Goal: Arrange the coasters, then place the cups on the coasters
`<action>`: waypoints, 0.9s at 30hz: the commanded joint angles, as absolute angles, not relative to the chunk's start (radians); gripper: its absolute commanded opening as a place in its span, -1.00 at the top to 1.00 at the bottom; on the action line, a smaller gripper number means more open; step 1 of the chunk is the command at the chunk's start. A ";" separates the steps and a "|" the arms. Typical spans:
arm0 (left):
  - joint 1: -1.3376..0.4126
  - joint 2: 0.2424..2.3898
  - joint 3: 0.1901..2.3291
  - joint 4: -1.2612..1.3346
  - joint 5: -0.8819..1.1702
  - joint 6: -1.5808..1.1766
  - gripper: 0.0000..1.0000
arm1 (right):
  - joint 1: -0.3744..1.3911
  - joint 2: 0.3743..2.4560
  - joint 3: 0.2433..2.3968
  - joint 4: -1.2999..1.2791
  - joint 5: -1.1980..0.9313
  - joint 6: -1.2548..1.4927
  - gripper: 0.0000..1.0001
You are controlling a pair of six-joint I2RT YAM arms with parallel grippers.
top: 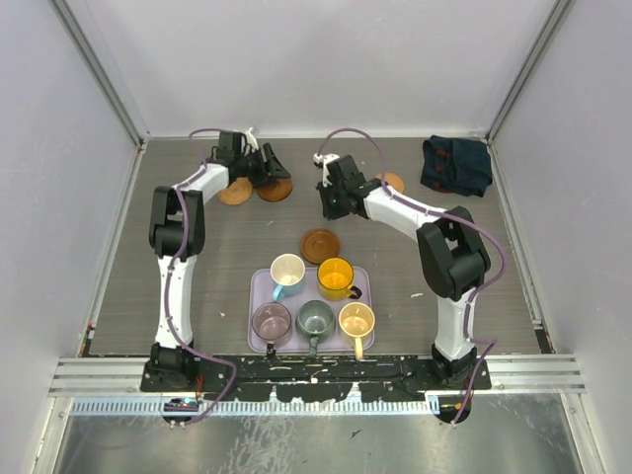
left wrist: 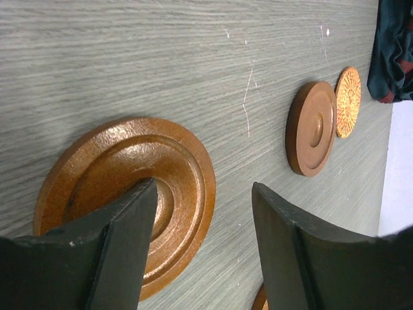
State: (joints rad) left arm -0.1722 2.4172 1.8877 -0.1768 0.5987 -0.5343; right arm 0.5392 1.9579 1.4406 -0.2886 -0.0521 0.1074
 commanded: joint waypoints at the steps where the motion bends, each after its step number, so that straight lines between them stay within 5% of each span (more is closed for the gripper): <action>1: -0.184 2.347 1.812 -0.161 0.611 -0.530 -0.27 | 0.544 1.862 1.431 -0.383 -0.073 0.113 0.74; 27: -0.161 1.933 1.383 -0.007 0.505 -0.517 -0.38 | 0.641 1.903 1.324 -0.397 -0.162 0.121 0.77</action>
State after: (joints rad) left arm -0.1719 2.0056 1.4235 -0.0502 0.5270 -0.5346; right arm 0.6395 1.8938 1.3064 -0.4431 -0.1463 0.1108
